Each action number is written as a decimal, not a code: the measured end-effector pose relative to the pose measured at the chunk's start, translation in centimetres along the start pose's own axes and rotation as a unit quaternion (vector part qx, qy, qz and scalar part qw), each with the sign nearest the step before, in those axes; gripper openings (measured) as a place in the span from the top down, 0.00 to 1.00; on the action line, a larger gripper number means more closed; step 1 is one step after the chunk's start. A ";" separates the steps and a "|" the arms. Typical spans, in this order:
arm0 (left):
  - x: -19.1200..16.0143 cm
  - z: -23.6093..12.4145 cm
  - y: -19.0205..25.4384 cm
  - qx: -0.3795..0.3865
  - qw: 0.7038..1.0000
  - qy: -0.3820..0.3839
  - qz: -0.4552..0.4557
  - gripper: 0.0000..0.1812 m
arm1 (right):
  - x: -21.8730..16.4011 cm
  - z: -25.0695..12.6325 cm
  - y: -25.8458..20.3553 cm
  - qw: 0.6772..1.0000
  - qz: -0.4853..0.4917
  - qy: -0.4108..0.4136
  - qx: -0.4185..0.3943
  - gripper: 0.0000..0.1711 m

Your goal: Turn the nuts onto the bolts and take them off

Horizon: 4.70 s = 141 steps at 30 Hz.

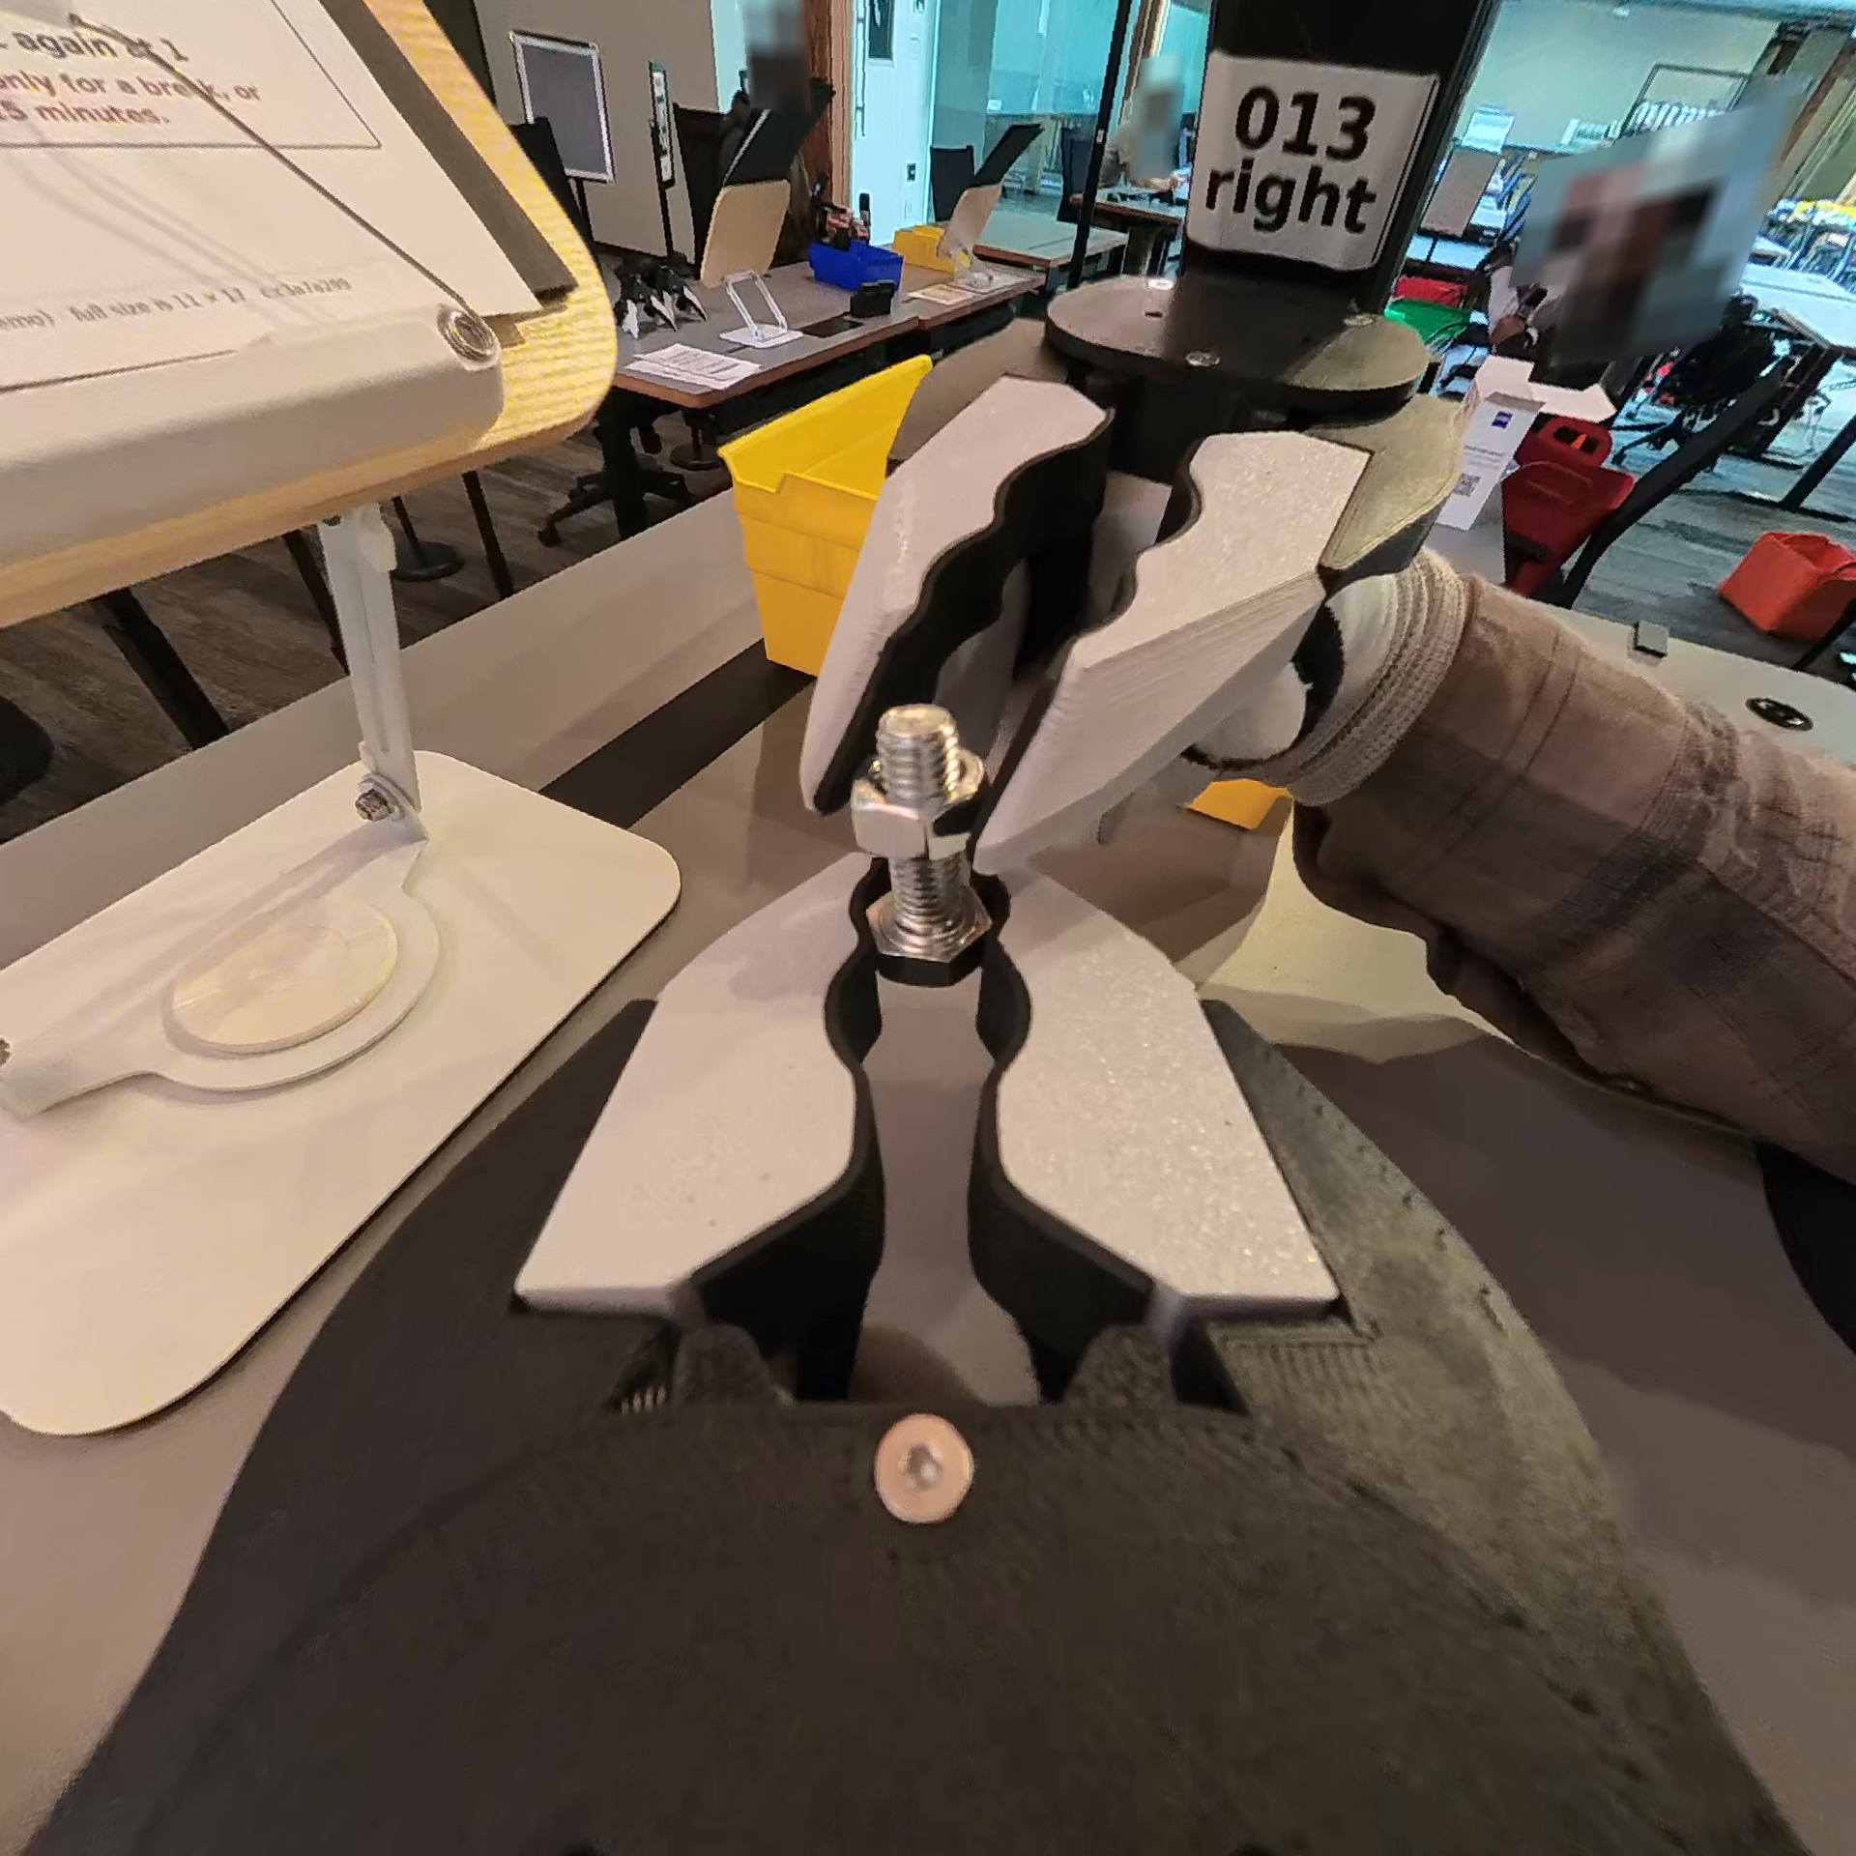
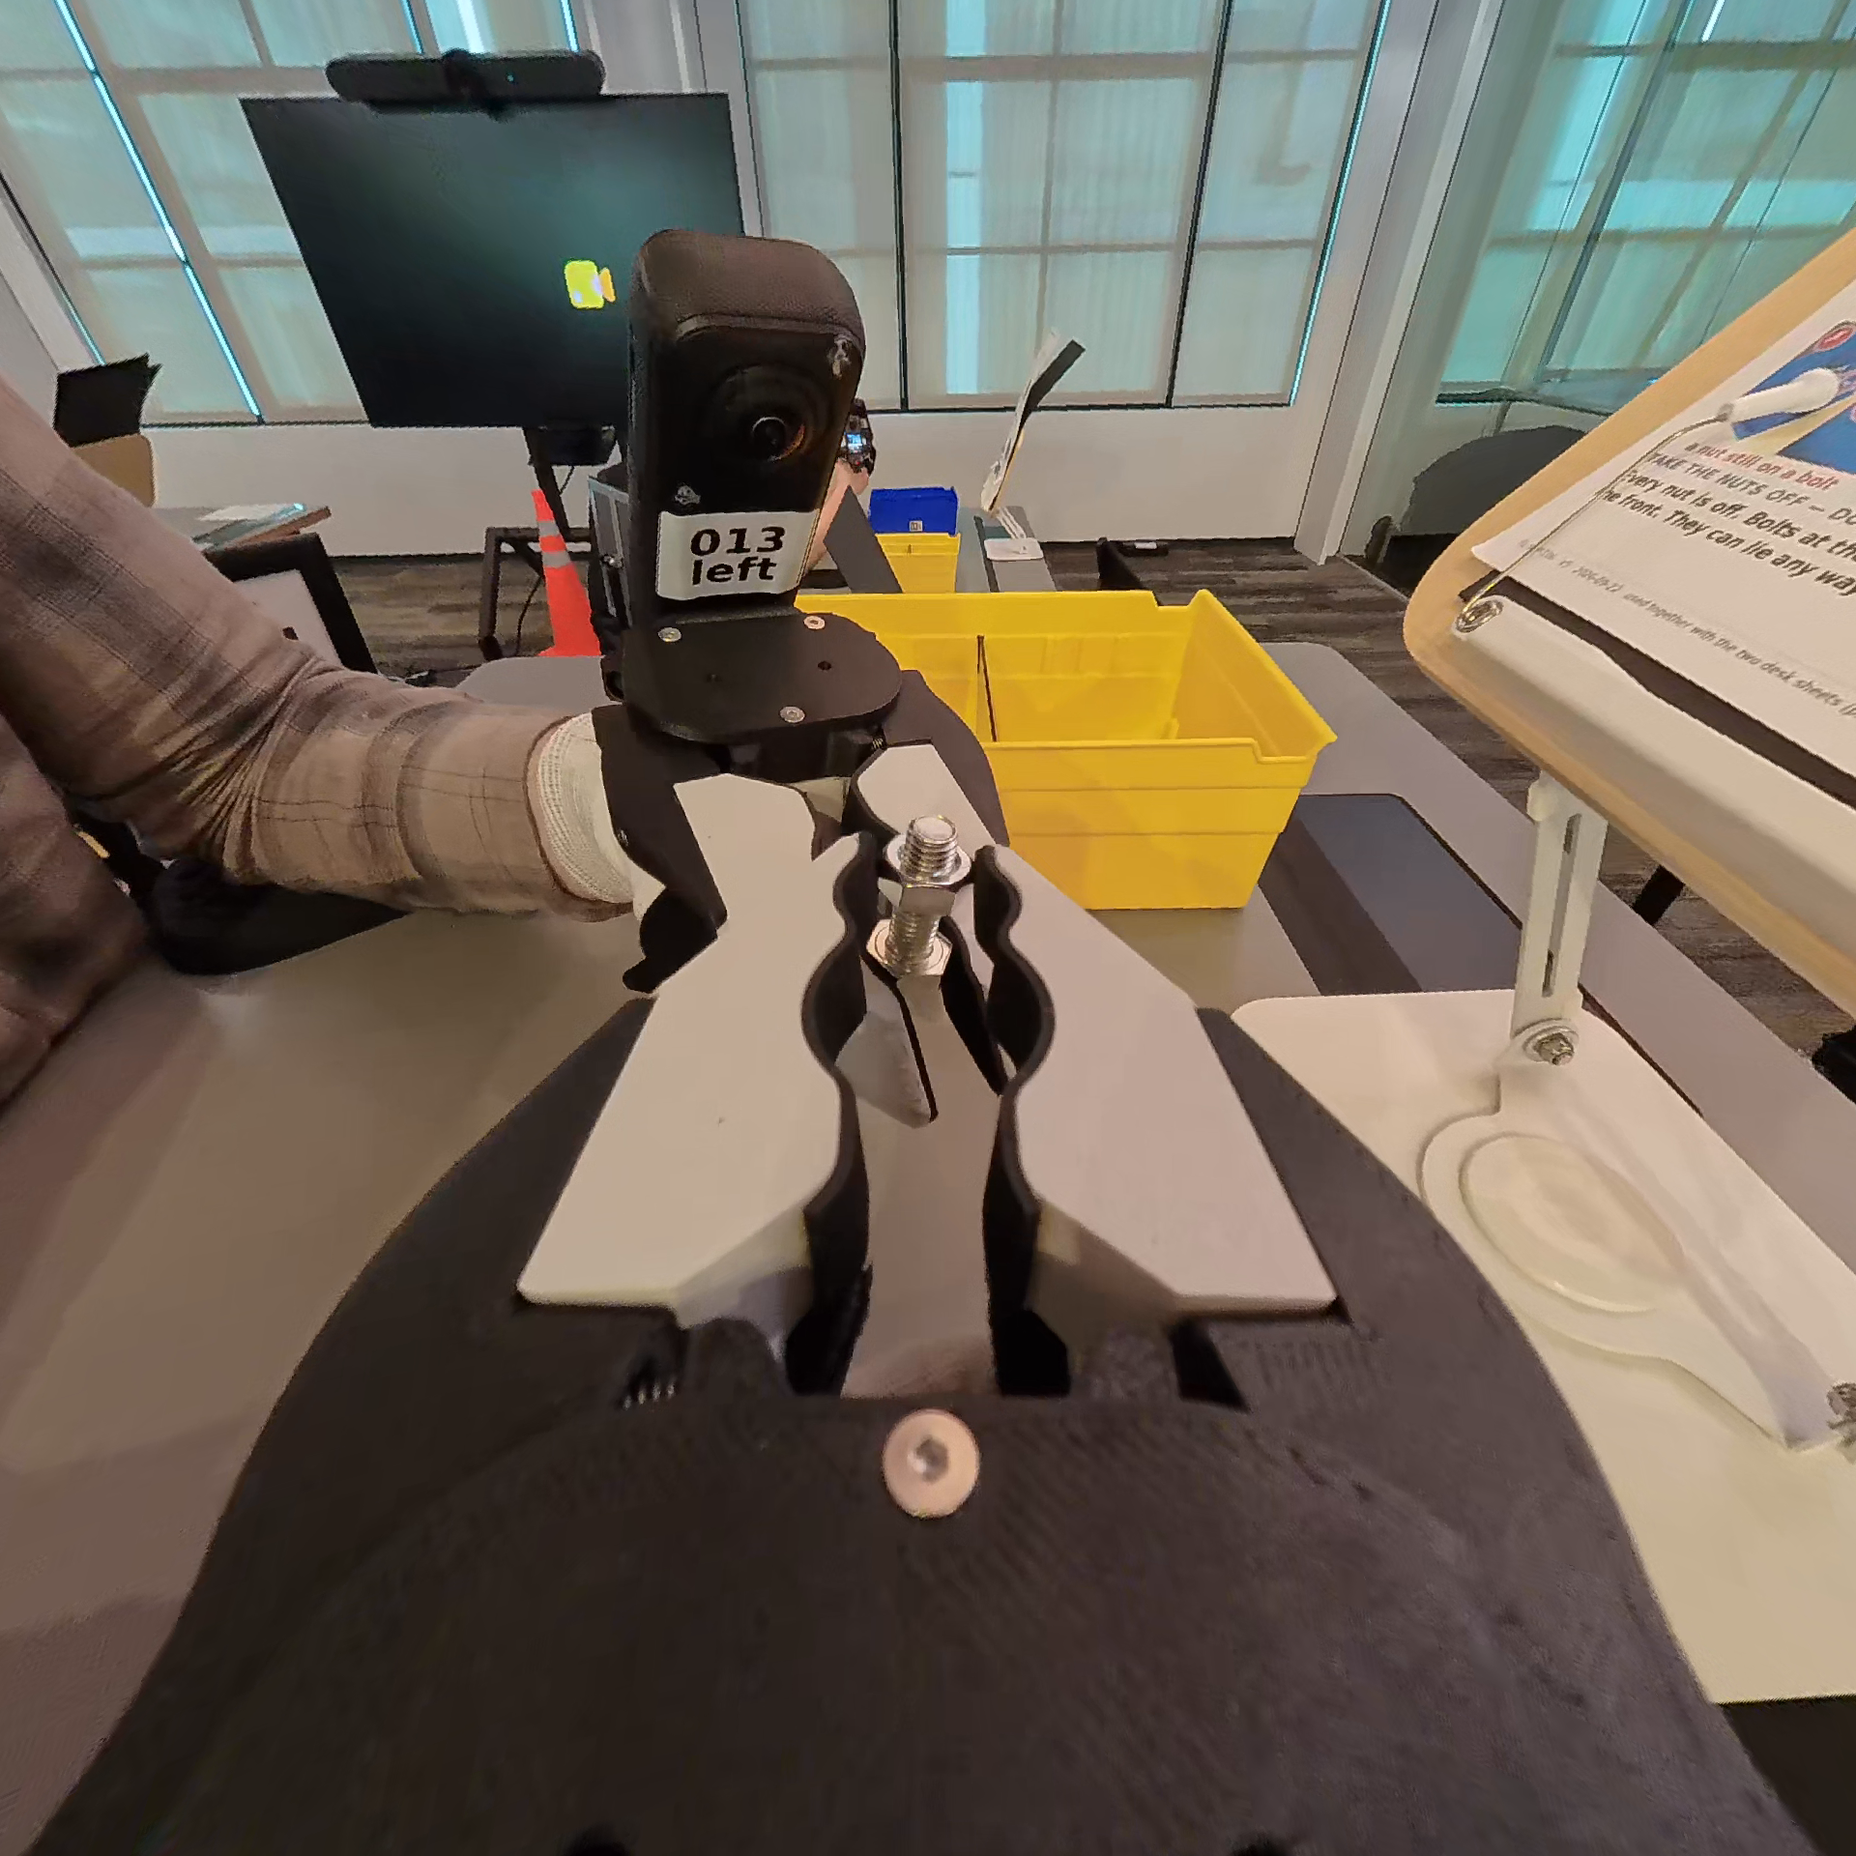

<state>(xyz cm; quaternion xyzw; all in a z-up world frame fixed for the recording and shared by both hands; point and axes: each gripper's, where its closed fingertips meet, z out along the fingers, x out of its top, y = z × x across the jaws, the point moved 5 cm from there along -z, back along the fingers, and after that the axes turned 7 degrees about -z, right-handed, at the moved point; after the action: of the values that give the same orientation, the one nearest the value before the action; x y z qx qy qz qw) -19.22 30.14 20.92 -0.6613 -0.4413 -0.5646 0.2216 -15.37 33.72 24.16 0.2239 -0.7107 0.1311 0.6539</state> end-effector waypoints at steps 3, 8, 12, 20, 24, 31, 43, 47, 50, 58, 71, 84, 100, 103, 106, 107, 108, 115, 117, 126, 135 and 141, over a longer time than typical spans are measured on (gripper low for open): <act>0.2 0.0 -0.1 0.008 1.000 0.005 0.002 0.79 | 0.0 -0.1 0.4 1.000 0.001 0.001 -0.014 0.90; 0.6 -0.3 -0.1 0.014 1.000 0.019 0.008 0.80 | 0.6 -0.9 0.9 0.999 -0.004 0.008 -0.039 0.90; 0.8 -0.7 -0.3 0.030 0.999 0.021 0.035 1.00 | 1.7 -3.3 1.8 0.995 -0.021 -0.010 -0.095 0.90; 0.7 -0.6 -0.2 0.038 0.998 0.012 0.054 1.00 | 3.1 -17.7 4.2 0.907 -0.039 -0.171 -0.383 0.90; 0.1 -0.1 0.0 0.033 0.998 0.003 0.054 1.00 | -0.4 -25.6 4.6 0.816 0.019 -0.280 -0.505 0.90; -0.5 0.4 0.3 0.029 0.998 -0.012 0.058 1.00 | -9.0 -33.1 3.6 0.693 0.164 -0.424 -0.559 0.90; -0.5 0.2 0.1 0.027 0.998 -0.017 0.056 1.00 | -15.8 -32.5 4.0 0.624 0.243 -0.530 -0.519 0.90; -0.5 0.2 0.2 0.026 0.998 -0.017 0.057 1.00 | -16.4 -32.6 4.4 0.623 0.245 -0.521 -0.529 0.90; -0.5 0.3 0.3 0.025 0.998 -0.019 0.057 1.00 | -16.8 -32.7 4.7 0.623 0.247 -0.513 -0.536 0.90; -0.4 0.3 0.3 0.026 0.998 -0.015 0.056 1.00 | -12.2 -33.3 5.3 0.641 0.201 -0.446 -0.591 0.88; 1.6 -0.1 1.7 0.039 0.997 0.034 0.054 0.95 | -1.2 -28.6 6.2 0.694 0.048 -0.360 -0.622 0.90; 9.4 -9.1 2.1 0.185 0.967 0.087 0.149 0.78 | 10.6 -20.5 2.4 0.749 -0.122 -0.314 -0.571 0.81; -3.4 -31.0 -9.5 0.527 0.849 -0.037 -0.001 0.57 | -5.8 -38.6 -6.9 0.697 0.099 -0.326 -0.631 0.63; -5.6 -33.6 -10.4 0.553 0.832 -0.014 -0.034 0.59 | -7.1 -39.8 -7.3 0.699 0.114 -0.274 -0.650 0.60; -7.3 -35.3 -11.0 0.574 0.817 0.011 -0.052 0.57 | -8.3 -40.5 -7.3 0.702 0.124 -0.234 -0.661 0.60; -7.9 -35.4 -11.2 0.574 0.816 0.009 -0.064 0.55 | -8.8 -40.6 -7.3 0.703 0.125 -0.231 -0.661 0.60; -8.4 -35.4 -11.3 0.579 0.813 0.005 -0.068 0.54 | -9.3 -40.5 -7.2 0.705 0.127 -0.231 -0.659 0.59; -10.6 -35.2 -12.2 0.622 0.778 -0.036 -0.078 0.55 | -11.8 -39.5 -5.9 0.703 0.133 -0.240 -0.656 0.62; -10.9 -35.0 -12.5 0.627 0.774 -0.043 -0.074 0.53 | -12.2 -39.4 -5.5 0.701 0.133 -0.243 -0.657 0.63; -11.8 -34.1 -13.1 0.604 0.791 -0.045 -0.088 0.71 | -12.2 -39.0 -5.0 0.718 0.144 -0.222 -0.644 0.86; -11.8 -34.2 -13.6 0.602 0.793 -0.039 -0.086 0.87 | -12.4 -39.0 -5.4 0.733 0.165 -0.194 -0.632 0.98; -11.6 -33.5 -13.5 0.496 0.859 0.003 -0.128 0.98 | -12.5 -38.8 -5.7 0.750 0.175 -0.170 -0.614 0.98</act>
<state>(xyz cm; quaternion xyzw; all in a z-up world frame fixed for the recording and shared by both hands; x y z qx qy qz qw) -48.61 6.71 16.02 -0.4000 -0.7432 -0.2961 0.4472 21.72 49.19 15.52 -0.3359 -0.7640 -0.2618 0.4847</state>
